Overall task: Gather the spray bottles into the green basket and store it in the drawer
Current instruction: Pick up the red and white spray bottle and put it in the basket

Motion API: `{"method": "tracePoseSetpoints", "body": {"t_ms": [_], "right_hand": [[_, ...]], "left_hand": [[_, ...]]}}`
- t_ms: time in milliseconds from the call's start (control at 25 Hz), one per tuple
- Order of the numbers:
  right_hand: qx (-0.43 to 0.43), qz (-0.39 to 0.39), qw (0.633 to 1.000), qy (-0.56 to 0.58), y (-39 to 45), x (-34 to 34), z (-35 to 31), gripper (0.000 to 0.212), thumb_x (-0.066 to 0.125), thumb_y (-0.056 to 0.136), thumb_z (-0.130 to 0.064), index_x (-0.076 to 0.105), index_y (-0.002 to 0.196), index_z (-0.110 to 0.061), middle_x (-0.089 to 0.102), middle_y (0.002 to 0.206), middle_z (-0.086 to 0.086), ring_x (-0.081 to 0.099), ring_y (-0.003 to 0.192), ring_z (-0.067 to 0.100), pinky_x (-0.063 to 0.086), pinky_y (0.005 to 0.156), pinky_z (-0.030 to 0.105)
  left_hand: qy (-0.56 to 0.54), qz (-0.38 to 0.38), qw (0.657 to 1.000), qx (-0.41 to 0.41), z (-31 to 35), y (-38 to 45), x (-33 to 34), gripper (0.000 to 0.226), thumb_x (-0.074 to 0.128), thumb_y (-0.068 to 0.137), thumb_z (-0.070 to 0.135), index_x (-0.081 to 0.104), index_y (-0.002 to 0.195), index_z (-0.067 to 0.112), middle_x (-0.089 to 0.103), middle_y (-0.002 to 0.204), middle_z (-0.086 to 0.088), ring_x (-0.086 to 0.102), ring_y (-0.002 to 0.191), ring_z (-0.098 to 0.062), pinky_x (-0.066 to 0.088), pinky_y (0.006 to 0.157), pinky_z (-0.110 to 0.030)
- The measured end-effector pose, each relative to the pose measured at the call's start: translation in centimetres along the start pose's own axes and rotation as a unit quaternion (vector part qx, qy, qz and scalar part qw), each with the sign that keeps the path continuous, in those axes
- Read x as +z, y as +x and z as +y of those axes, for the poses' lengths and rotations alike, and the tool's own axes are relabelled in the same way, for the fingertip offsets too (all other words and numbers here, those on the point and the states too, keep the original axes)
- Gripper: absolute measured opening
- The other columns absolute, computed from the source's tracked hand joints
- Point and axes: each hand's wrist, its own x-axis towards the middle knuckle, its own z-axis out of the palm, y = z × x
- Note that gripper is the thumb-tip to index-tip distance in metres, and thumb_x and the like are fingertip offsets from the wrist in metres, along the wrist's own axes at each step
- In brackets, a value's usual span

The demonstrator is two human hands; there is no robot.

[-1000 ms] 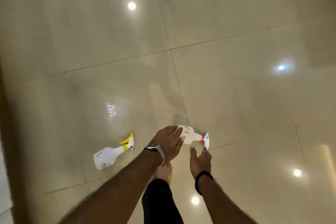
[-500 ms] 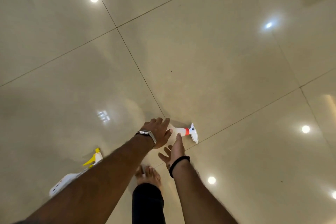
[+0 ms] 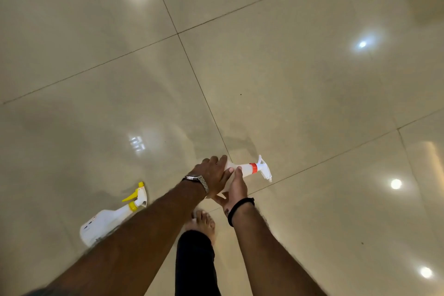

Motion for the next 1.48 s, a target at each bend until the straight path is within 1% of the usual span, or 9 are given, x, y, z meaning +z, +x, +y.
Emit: {"method": "tracePoseSetpoints", "body": {"t_ms": [480,600,760,880,960,1120,1280,1360,1480], "right_hand": [[-0.119,-0.059,0.963,-0.232,-22.0,8.1,-0.1,0.045,0.041,0.102,-0.057,0.059,0.126,-0.023,0.074,0.118,0.007,0.069,0.109,0.024,0.061,0.085,0.048],[-0.157,-0.088,0.932,-0.314,-27.1,10.5,2.8,0.041,0.042,0.103,-0.053,0.059,0.123,-0.021,0.076,0.113,0.005,0.073,0.098,0.018,0.063,0.071,0.037],[-0.221,-0.119,0.847,-0.468,-31.7,13.8,8.1,0.040,0.045,0.102,-0.054,0.059,0.122,-0.022,0.075,0.115,0.004,0.073,0.099,0.017,0.059,0.093,0.046],[-0.272,-0.159,0.750,-0.581,-34.5,16.7,12.9,0.042,0.047,0.096,-0.062,0.059,0.121,-0.031,0.074,0.115,-0.006,0.070,0.108,0.018,0.054,0.099,0.049],[-0.331,-0.199,0.675,-0.628,-36.1,18.7,15.6,0.043,0.047,0.091,-0.066,0.062,0.113,-0.032,0.075,0.106,-0.010,0.071,0.099,0.012,0.057,0.089,0.043],[-0.416,-0.297,0.506,-0.695,-39.2,21.9,25.3,0.038,0.049,0.093,-0.062,0.064,0.113,-0.032,0.074,0.102,-0.011,0.070,0.092,0.001,0.054,0.079,0.027],[-0.441,-0.389,0.386,-0.711,-41.8,22.5,36.7,0.016,0.053,0.100,-0.044,0.064,0.111,-0.041,0.075,0.102,-0.014,0.071,0.092,0.001,0.052,0.077,0.011],[-0.429,-0.432,0.324,-0.724,-42.7,21.5,43.8,0.024,0.051,0.100,-0.047,0.064,0.117,-0.035,0.074,0.105,-0.010,0.071,0.096,0.007,0.056,0.083,0.025],[-0.387,-0.495,0.243,-0.739,-44.1,19.2,54.3,0.038,0.051,0.100,-0.049,0.061,0.127,-0.024,0.070,0.116,0.001,0.069,0.106,0.019,0.057,0.090,0.048]], "left_hand": [[-0.192,0.146,0.968,-0.069,-2.4,-19.7,-11.6,0.059,0.024,0.106,0.049,0.026,0.153,0.014,0.053,0.139,-0.016,0.054,0.123,-0.036,0.049,0.099,-0.048],[-0.238,0.167,0.950,-0.111,-4.4,-26.1,-12.2,0.060,0.026,0.106,0.046,0.025,0.155,0.011,0.053,0.141,-0.018,0.053,0.127,-0.038,0.046,0.104,-0.046],[-0.343,0.217,0.899,-0.165,-8.2,-34.5,-10.9,0.062,0.028,0.107,0.045,0.021,0.157,0.009,0.049,0.148,-0.020,0.050,0.133,-0.037,0.042,0.109,-0.044],[-0.427,0.289,0.834,-0.197,-11.5,-40.2,-7.9,0.063,0.028,0.106,0.047,0.022,0.157,0.012,0.050,0.149,-0.018,0.051,0.134,-0.034,0.042,0.111,-0.045],[-0.480,0.335,0.781,-0.217,-13.0,-43.0,-5.9,0.062,0.029,0.106,0.048,0.023,0.157,0.014,0.052,0.149,-0.017,0.052,0.134,-0.032,0.043,0.111,-0.042],[-0.570,0.442,0.638,-0.270,-16.4,-50.3,-0.3,0.060,0.033,0.106,0.045,0.027,0.157,0.015,0.048,0.154,-0.014,0.050,0.138,-0.030,0.043,0.112,-0.037],[-0.588,0.544,0.499,-0.331,-18.8,-58.9,5.8,0.043,0.036,0.105,0.040,0.046,0.138,0.014,0.068,0.125,-0.012,0.064,0.111,-0.034,0.053,0.091,-0.042],[-0.568,0.578,0.441,-0.386,-19.6,-63.7,10.6,0.037,0.031,0.103,0.044,0.048,0.128,0.022,0.071,0.108,-0.004,0.066,0.096,-0.029,0.055,0.080,-0.043],[-0.544,0.617,0.343,-0.454,-20.2,-70.5,18.1,0.048,0.032,0.103,0.043,0.042,0.147,0.028,0.067,0.130,0.000,0.061,0.116,-0.022,0.050,0.097,-0.037]]}}
